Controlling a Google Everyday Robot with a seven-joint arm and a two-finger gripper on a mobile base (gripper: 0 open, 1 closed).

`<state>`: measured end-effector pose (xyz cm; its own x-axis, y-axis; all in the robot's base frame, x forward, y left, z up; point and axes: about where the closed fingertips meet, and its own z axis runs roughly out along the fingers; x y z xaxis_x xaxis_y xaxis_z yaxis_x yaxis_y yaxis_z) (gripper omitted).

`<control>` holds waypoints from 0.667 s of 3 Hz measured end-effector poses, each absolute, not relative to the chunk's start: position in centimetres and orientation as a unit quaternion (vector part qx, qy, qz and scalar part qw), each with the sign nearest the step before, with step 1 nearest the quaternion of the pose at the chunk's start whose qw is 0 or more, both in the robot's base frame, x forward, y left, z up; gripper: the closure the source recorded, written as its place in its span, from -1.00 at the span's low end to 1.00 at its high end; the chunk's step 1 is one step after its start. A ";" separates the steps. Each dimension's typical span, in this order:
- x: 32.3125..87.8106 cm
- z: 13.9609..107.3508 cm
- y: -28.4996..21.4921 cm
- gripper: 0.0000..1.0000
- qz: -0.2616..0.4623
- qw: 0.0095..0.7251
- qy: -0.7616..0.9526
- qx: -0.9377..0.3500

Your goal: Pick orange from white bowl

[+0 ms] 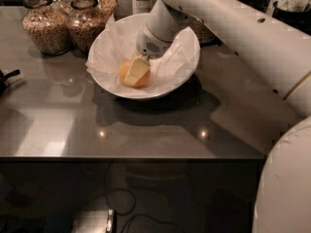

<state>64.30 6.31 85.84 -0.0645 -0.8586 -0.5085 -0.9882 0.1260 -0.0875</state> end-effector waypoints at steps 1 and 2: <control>65.1 84.2 6.8 0.04 0.130 0.220 0.724 -0.640; 65.1 84.5 6.8 -0.08 0.130 0.219 0.725 -0.640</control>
Offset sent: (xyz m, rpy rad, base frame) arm 0.0207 0.0011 -0.0395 -0.0797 0.0055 -0.0823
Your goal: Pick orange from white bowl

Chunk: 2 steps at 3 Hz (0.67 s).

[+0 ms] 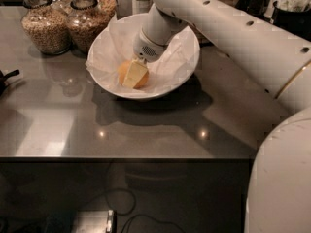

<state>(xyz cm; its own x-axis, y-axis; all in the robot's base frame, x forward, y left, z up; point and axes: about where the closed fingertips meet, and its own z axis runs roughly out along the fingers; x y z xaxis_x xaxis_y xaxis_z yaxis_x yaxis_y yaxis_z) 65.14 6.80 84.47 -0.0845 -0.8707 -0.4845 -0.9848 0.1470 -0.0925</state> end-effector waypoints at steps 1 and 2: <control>65.2 84.4 6.6 0.30 0.124 0.218 0.729 -0.637; 64.0 86.3 4.9 0.77 0.123 0.258 0.744 -0.604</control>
Offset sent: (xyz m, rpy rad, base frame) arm -0.0085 -0.0658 0.0534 0.1901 -0.1938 -0.2706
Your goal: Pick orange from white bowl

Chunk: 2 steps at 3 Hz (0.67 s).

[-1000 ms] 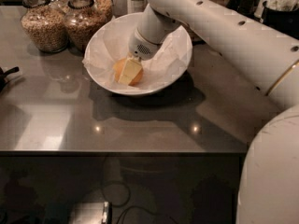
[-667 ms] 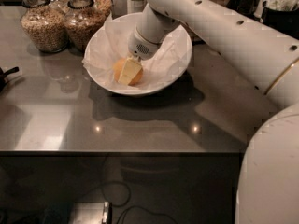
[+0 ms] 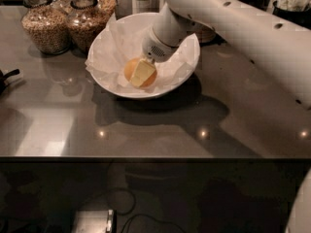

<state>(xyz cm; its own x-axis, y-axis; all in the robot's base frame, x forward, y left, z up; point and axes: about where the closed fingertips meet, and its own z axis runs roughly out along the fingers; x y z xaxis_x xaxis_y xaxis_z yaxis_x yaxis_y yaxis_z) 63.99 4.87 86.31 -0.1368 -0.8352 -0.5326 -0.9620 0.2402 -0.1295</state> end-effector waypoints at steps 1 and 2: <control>62.8 89.1 2.5 1.00 0.132 0.338 0.741 -0.565; 62.2 92.8 1.7 1.00 0.171 0.440 0.705 -0.529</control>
Offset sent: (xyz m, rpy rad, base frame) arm -0.0166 -0.1078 0.1384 0.6606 -0.4453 -0.1989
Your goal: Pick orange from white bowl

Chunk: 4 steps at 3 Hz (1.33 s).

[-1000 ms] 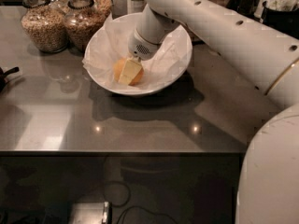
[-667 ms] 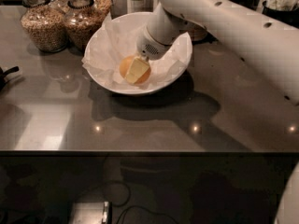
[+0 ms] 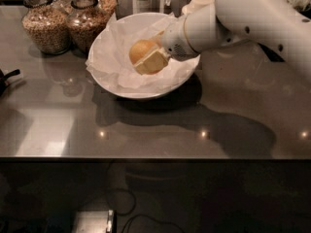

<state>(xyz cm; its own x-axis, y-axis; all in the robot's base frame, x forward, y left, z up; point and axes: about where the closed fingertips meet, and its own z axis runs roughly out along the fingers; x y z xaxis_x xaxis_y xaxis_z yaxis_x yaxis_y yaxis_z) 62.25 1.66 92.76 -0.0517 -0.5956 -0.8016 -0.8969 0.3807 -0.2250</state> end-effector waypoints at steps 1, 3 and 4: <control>61.9 97.6 -0.1 1.00 0.215 0.533 0.654 -0.491; 52.2 106.5 -3.6 1.00 0.142 0.597 0.575 -0.541; 46.8 108.9 -3.4 1.00 0.078 0.569 0.562 -0.595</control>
Offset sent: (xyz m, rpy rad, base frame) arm -0.1081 -0.0757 0.1803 0.3093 -0.4962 0.1313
